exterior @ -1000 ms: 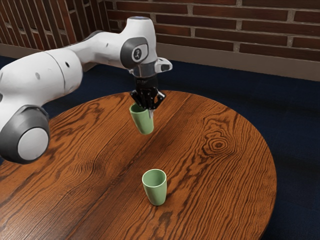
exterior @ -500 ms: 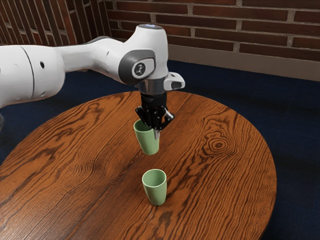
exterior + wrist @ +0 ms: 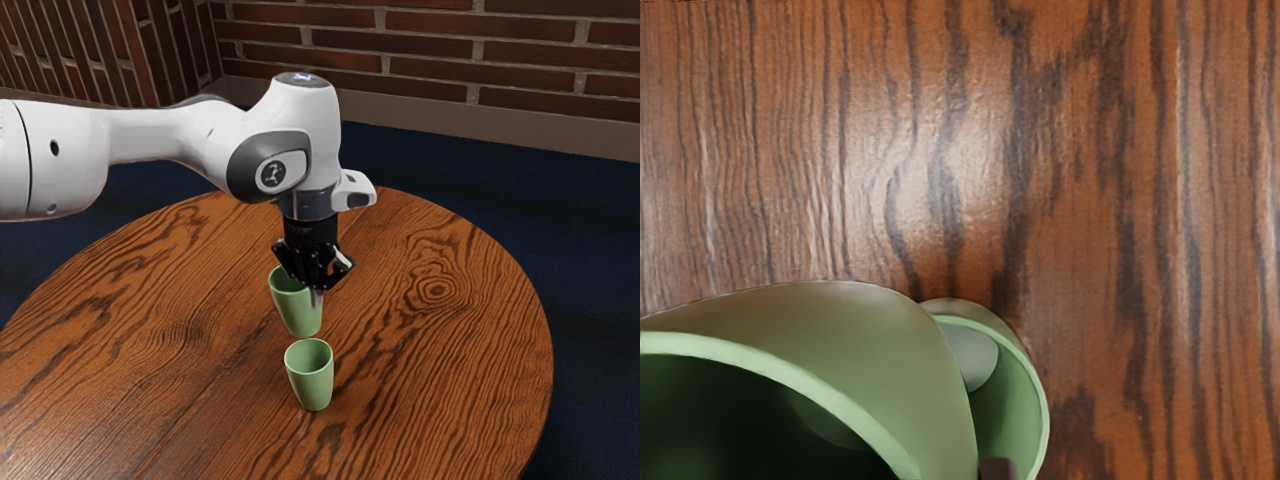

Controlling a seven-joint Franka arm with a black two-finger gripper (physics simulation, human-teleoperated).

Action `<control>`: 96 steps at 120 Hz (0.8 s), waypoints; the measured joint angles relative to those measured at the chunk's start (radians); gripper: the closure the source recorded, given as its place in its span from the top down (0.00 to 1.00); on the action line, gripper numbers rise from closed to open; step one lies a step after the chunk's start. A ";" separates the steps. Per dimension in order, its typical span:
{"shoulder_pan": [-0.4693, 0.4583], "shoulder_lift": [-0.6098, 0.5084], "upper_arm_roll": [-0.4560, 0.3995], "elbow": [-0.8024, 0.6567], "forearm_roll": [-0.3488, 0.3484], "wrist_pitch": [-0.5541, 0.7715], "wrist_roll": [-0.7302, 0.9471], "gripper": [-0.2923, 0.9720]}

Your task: Place the left cup onto the right cup

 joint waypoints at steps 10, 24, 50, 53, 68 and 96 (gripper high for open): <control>-0.003 -0.004 -0.006 -0.005 -0.003 0.010 -0.008 0.15; -0.010 -0.021 -0.008 -0.034 -0.010 0.019 -0.018 0.15; -0.010 -0.056 -0.008 -0.085 -0.020 0.025 -0.033 0.15; -0.012 -0.058 -0.008 -0.087 -0.020 0.026 -0.035 0.15; -0.017 -0.065 -0.011 -0.093 -0.022 0.027 -0.044 0.15; -0.017 -0.068 -0.013 -0.105 -0.028 0.027 -0.057 0.15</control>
